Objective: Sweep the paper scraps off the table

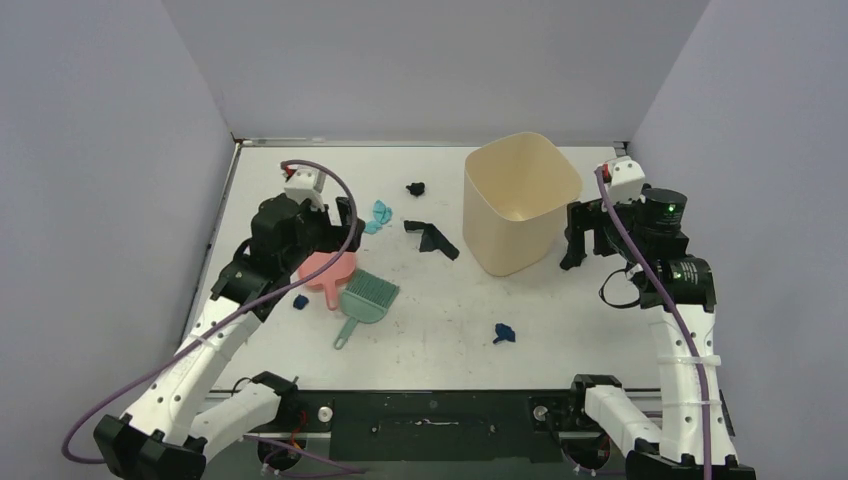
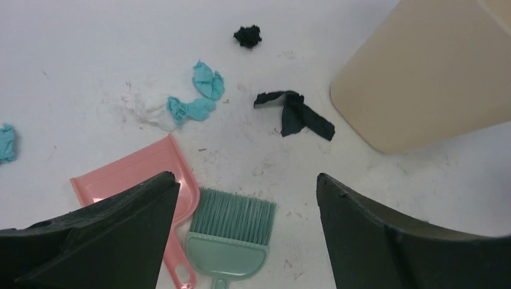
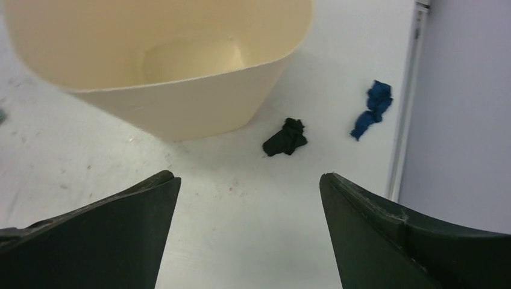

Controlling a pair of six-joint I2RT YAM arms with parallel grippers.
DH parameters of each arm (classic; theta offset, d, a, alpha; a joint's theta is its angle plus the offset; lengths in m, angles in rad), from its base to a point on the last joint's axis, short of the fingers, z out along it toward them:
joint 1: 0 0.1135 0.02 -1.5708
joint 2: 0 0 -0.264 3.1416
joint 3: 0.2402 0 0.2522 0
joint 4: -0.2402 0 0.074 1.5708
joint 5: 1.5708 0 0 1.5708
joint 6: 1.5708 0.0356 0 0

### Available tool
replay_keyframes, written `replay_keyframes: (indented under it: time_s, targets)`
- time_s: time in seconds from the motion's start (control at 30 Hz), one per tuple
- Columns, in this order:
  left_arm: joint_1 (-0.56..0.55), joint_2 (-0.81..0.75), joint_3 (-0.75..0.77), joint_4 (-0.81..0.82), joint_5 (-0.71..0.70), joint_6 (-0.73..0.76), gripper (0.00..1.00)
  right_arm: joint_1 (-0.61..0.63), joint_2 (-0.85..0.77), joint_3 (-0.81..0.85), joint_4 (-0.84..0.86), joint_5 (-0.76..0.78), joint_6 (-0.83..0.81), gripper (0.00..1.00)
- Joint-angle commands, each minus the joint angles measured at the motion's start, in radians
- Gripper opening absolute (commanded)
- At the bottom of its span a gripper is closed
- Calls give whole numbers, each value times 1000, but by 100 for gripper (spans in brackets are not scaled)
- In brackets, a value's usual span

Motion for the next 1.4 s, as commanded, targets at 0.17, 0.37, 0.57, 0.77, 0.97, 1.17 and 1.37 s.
replay_keyframes:
  time_s: [0.17, 0.37, 0.57, 0.77, 0.97, 1.17, 1.37]
  targets:
    - [-197, 157, 83, -94, 86, 186, 82, 87, -22, -46, -259, -538, -472, 90]
    - [-306, 261, 135, -84, 7, 159, 83, 136, -4, -167, -221, -495, -606, 92]
    - [-319, 434, 229, -209, -103, 46, 75, 153, -51, -383, -7, -419, -607, 93]
    - [-320, 468, 175, -183, -218, -105, 73, 158, -78, -499, 118, -413, -557, 92]
    - [-318, 554, 208, -241, -232, -112, 74, 160, -99, -563, 202, -411, -516, 92]
    - [-320, 711, 269, -321, -261, -38, 72, 187, -87, -585, 250, -405, -481, 93]
    - [-320, 795, 269, -285, -212, -29, 64, 192, -83, -588, 255, -400, -480, 93]
